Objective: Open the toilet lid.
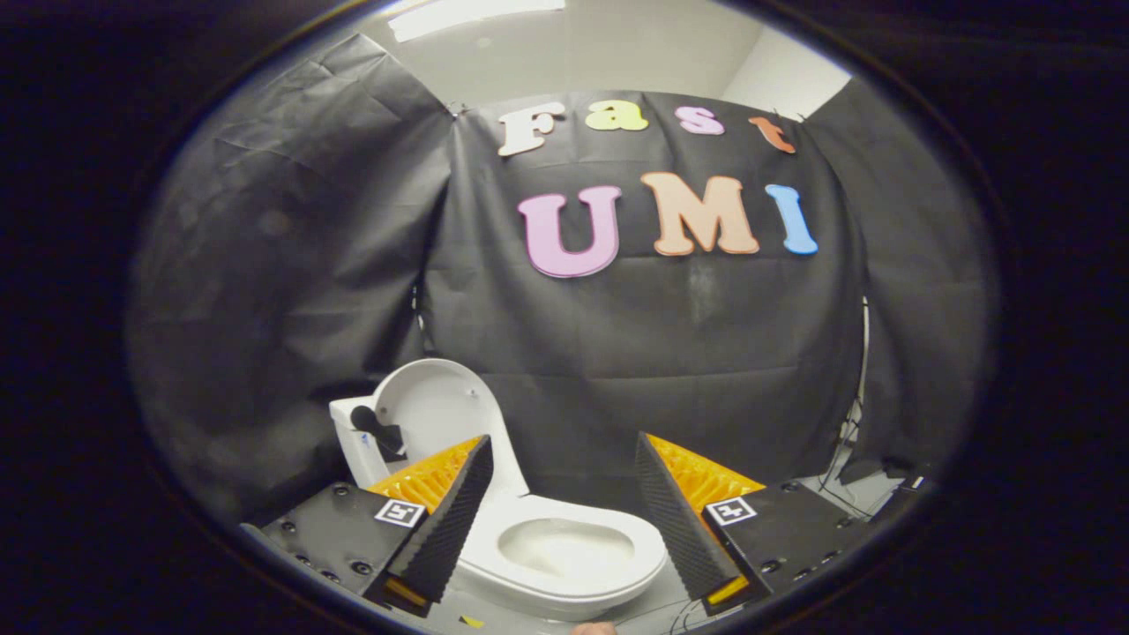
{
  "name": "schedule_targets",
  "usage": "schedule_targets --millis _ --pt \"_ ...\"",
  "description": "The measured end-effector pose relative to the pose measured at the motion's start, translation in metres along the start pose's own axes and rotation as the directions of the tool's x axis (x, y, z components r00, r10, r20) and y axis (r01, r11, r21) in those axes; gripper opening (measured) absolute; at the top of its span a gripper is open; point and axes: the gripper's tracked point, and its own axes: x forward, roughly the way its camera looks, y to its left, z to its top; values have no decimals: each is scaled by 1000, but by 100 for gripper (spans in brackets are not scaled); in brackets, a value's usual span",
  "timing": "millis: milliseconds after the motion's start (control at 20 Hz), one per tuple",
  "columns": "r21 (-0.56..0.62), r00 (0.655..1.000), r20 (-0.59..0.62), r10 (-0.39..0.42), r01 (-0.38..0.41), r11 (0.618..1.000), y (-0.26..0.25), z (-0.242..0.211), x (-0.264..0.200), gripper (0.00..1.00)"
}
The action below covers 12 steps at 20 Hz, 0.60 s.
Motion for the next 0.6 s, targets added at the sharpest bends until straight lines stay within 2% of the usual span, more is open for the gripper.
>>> schedule_targets --millis 250,400,600 --pt "99 1000 -16 -7 8 995 -31 -10 0 98" --pt "74 998 3 -56 56 996 -55 -5 1 98" --pt "53 998 -11 -55 55 997 -58 -12 3 98"
